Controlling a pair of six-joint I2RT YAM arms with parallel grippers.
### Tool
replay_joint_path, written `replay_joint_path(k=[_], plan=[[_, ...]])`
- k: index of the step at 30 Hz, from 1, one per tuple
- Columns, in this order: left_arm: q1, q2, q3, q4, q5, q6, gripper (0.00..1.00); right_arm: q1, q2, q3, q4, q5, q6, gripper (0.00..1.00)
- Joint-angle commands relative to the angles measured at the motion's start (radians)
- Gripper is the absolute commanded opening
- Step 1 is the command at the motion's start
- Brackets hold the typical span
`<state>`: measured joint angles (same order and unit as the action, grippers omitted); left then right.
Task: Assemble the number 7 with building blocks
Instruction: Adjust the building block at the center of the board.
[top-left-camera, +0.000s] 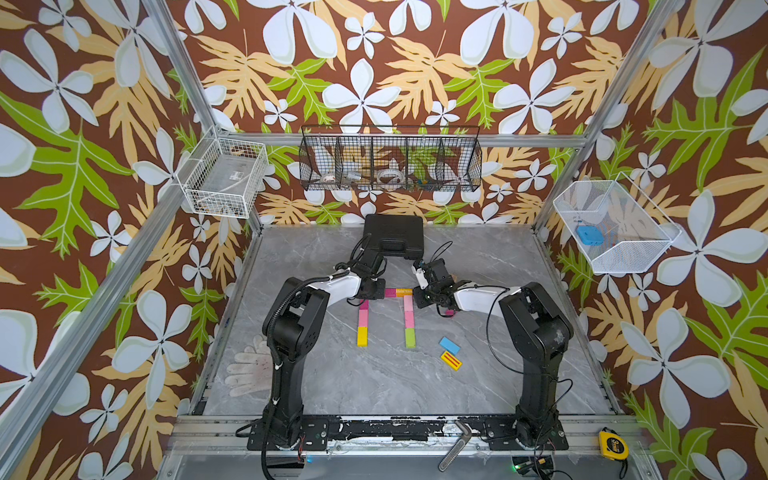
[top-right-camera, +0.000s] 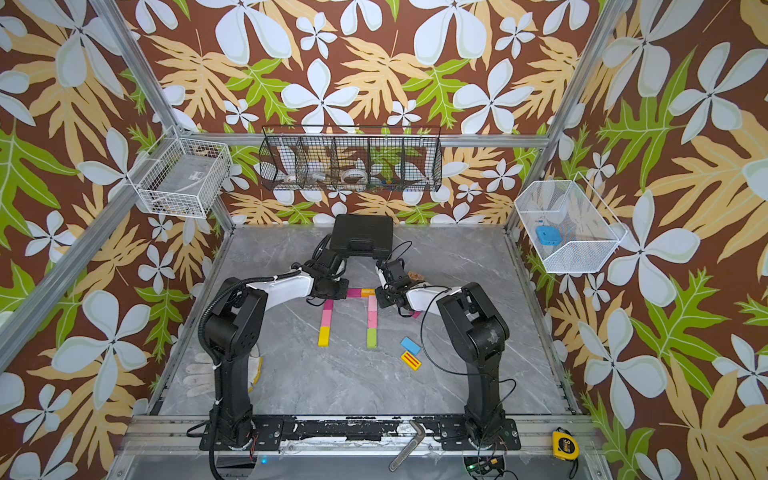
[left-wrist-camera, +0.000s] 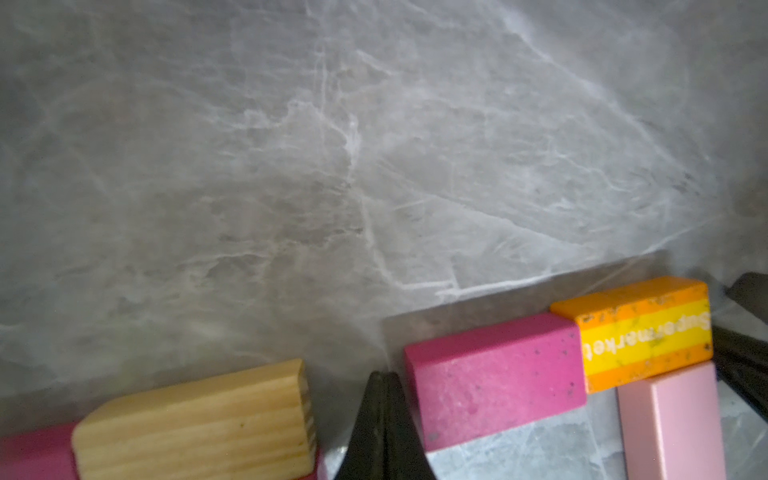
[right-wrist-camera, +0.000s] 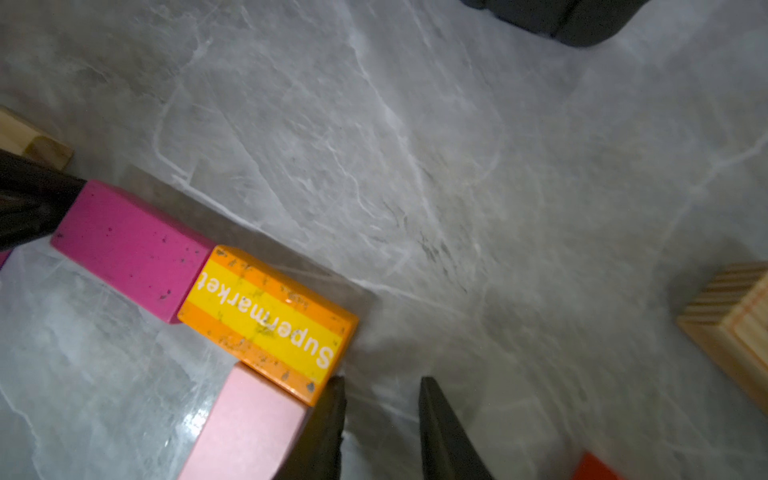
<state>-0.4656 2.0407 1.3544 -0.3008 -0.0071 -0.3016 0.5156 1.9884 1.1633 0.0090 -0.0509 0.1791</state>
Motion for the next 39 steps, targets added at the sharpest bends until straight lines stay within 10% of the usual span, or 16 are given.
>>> replay_joint_path(k=[1,39], plan=[[0.002,0.006,0.008,-0.005,0.013,0.014,0.0,0.002,-0.003,-0.005,-0.029,-0.009,0.0,0.31],[0.004,-0.01,-0.01,0.003,0.01,0.006,0.0,0.006,-0.011,-0.02,-0.024,0.005,0.003,0.31]])
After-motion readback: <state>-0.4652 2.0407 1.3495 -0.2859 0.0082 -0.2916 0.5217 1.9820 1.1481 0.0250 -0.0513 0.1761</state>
